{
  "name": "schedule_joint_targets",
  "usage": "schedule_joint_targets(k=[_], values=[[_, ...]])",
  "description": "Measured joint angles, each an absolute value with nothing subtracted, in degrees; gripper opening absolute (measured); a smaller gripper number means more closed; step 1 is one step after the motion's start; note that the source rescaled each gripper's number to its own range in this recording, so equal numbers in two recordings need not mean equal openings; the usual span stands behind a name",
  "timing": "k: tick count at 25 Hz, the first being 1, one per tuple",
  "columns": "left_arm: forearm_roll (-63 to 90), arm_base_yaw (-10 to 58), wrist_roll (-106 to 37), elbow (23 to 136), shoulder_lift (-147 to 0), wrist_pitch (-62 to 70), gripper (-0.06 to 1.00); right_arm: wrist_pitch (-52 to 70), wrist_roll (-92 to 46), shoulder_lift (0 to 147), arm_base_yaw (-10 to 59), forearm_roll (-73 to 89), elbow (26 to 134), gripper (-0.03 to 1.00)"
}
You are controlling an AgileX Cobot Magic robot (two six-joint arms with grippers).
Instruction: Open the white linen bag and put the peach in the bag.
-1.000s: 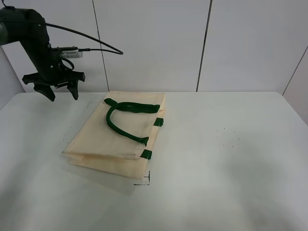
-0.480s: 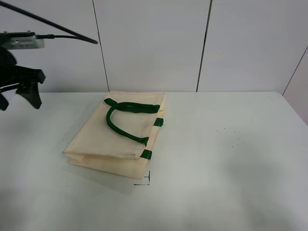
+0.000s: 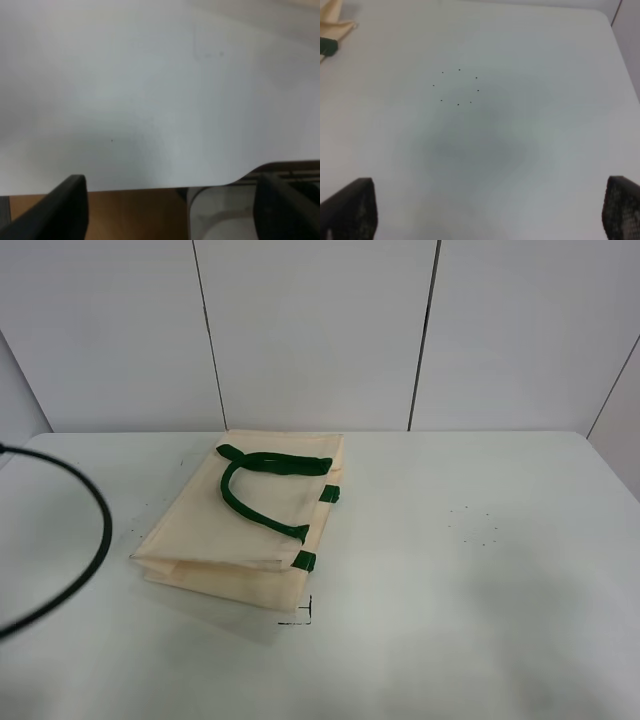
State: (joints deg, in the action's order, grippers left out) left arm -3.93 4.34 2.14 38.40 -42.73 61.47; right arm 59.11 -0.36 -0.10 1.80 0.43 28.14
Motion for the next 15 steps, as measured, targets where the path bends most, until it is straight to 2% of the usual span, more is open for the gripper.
schedule_joint_targets(k=[5, 15], values=[[-3.32, 4.34, 1.48, 29.48, -28.33, 60.61, 0.96, 59.11, -0.36, -0.1, 1.8, 0.43, 28.14, 1.0], [-2.73, 3.89, 0.66, 28.71, -12.14, 60.44, 0.96, 59.11, -0.36, -0.1, 1.8, 0.43, 28.14, 1.0]])
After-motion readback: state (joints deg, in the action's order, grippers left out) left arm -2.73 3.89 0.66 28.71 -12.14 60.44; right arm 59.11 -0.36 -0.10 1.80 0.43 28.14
